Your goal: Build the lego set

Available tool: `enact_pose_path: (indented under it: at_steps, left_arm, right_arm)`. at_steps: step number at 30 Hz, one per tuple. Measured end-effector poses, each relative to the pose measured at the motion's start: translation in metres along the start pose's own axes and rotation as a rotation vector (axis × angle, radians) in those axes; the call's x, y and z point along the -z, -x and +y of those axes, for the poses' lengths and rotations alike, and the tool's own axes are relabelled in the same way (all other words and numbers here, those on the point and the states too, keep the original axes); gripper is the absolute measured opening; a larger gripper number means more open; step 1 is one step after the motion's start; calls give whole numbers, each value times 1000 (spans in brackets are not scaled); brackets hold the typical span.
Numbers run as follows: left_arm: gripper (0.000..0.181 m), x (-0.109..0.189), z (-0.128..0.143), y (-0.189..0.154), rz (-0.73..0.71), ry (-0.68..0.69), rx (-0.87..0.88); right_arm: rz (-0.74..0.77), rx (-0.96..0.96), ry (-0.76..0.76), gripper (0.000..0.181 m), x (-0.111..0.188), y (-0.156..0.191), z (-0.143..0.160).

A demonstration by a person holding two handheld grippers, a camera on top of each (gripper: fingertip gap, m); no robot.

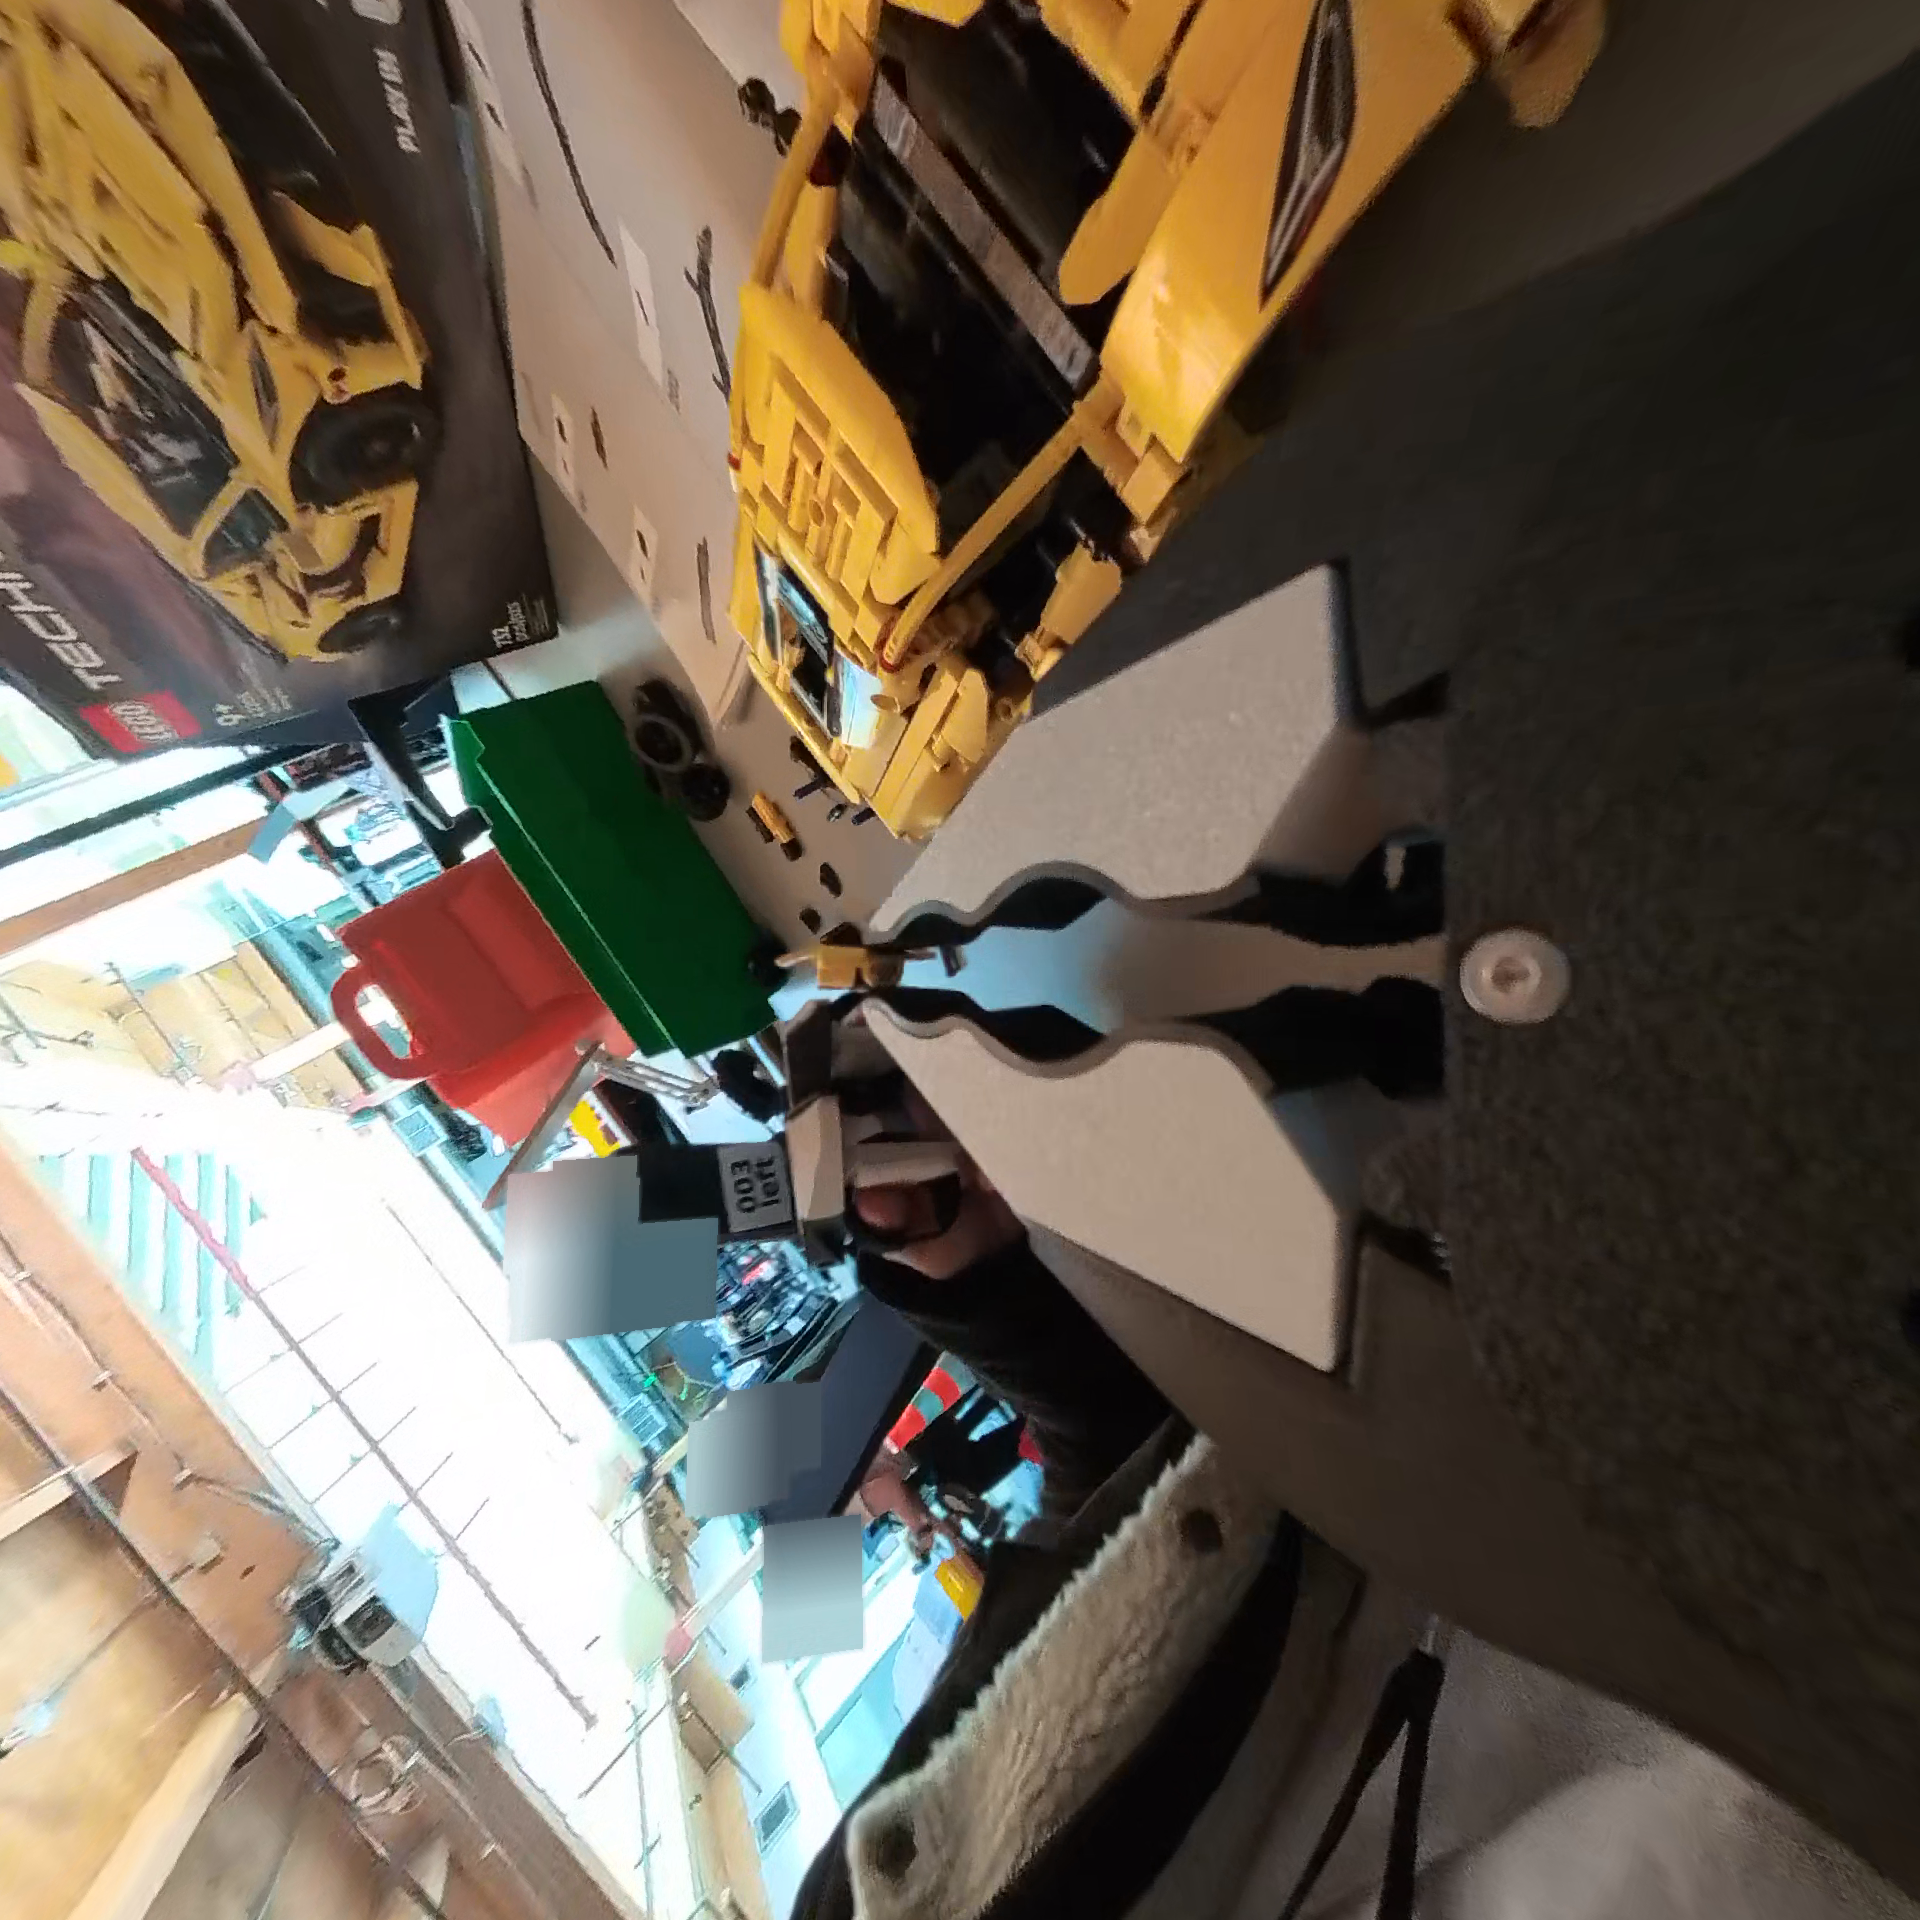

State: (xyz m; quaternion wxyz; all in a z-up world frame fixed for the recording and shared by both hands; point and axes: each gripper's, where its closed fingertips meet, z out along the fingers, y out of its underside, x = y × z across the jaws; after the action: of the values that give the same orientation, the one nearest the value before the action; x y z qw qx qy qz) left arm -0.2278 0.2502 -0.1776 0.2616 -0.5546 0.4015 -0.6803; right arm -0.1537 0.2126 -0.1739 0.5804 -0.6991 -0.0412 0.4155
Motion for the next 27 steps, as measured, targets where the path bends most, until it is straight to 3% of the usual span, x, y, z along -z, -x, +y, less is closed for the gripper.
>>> enact_pose_path:
  at_steps: [5,12,23,27]
  left_arm:
    - [25,-7,11,-9,0,61,-92]
    - [24,-6,6,-19,60,20,-79]
    - [23,-6,4,-18,75,10,-51]
    - [23,-5,2,-16,73,3,-44]
  right_arm:
    - [-61,-45,-132,6,14,7,-23]
    - [-86,-88,-232,7,24,8,-36]
    - [-83,-71,-178,6,15,9,-27]
    - [101,131,-80,7,10,-3,-16]
